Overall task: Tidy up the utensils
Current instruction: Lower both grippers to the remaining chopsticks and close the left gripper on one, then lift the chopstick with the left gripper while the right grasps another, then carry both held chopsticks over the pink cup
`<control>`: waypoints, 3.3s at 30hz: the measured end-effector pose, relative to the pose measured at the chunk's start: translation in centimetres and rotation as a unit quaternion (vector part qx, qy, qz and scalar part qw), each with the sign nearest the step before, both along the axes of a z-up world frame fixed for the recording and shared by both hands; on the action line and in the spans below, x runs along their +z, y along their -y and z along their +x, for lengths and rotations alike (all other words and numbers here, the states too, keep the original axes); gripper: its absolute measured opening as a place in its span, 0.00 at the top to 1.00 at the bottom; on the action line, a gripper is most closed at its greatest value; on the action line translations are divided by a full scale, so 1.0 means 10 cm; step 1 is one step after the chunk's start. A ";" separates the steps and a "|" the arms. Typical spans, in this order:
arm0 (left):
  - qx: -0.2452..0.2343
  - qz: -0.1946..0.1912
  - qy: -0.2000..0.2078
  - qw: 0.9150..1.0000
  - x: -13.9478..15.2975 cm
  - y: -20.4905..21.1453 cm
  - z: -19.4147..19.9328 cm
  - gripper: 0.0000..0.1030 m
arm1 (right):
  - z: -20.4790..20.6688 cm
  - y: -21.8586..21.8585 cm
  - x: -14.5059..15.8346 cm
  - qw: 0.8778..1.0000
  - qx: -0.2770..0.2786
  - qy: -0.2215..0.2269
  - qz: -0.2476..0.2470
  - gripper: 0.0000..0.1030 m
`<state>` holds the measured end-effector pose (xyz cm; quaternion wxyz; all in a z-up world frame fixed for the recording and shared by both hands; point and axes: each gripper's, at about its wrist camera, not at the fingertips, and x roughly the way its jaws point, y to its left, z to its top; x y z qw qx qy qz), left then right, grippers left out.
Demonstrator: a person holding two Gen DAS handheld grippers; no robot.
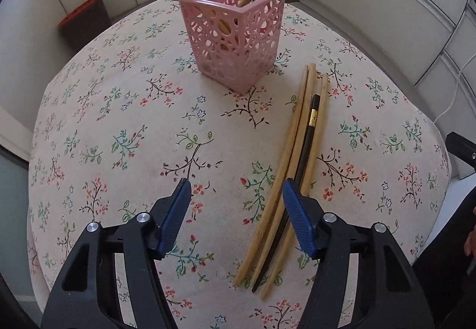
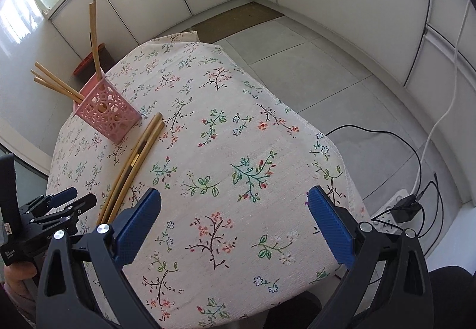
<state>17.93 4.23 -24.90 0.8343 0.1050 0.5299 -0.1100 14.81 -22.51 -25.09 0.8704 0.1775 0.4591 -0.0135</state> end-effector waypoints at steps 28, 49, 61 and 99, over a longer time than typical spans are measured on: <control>-0.141 -0.084 0.079 0.983 0.61 -0.08 -1.18 0.94 | 0.17 -0.36 0.02 0.999 0.029 -0.018 0.004 0.07; -0.015 -0.229 0.201 0.952 1.14 -0.91 -1.42 0.94 | 1.24 -1.17 -0.32 0.991 -0.020 -0.102 -0.079 0.22; -0.024 -0.241 0.214 0.946 1.19 -0.94 -1.49 0.94 | 1.25 -1.19 -0.36 0.988 -0.008 -0.081 -0.135 0.65; 0.084 -0.218 0.226 0.946 1.83 -0.95 -1.29 0.95 | -0.34 -0.41 1.76 0.972 0.105 0.185 0.100 0.93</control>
